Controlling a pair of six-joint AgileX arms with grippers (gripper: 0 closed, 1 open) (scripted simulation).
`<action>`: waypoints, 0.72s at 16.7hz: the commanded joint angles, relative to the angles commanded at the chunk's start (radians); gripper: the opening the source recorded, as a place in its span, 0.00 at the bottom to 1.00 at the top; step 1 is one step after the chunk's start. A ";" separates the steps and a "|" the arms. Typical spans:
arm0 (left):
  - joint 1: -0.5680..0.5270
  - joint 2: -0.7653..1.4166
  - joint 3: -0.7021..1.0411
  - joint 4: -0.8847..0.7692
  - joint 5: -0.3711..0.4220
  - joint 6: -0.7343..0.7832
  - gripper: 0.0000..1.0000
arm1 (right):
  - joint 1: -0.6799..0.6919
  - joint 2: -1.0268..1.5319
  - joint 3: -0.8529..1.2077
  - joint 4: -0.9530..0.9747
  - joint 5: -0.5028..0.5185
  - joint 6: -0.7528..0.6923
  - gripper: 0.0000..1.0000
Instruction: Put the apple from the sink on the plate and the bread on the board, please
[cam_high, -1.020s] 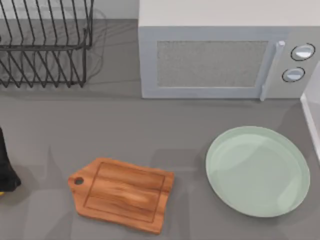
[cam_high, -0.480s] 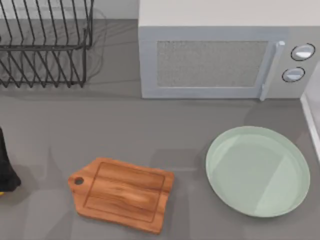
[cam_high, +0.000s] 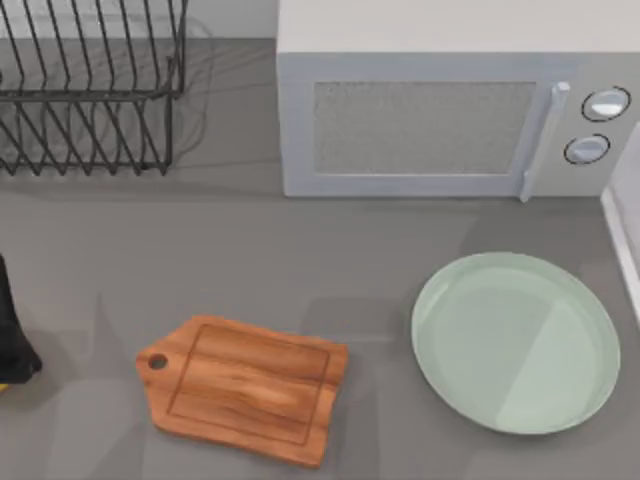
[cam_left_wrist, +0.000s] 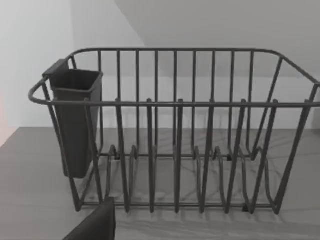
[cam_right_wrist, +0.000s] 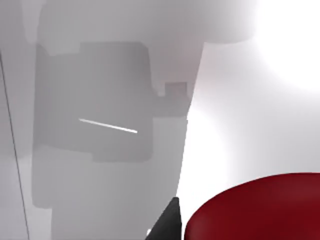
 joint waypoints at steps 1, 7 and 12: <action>0.000 0.000 0.000 0.000 0.000 0.000 1.00 | 0.009 -0.022 0.000 -0.009 0.002 0.010 0.00; 0.000 0.000 0.000 0.000 0.000 0.000 1.00 | 0.118 -0.220 -0.052 -0.098 0.017 0.135 0.00; 0.000 0.000 0.000 0.000 0.000 0.000 1.00 | 0.271 -0.406 -0.138 -0.172 0.026 0.294 0.00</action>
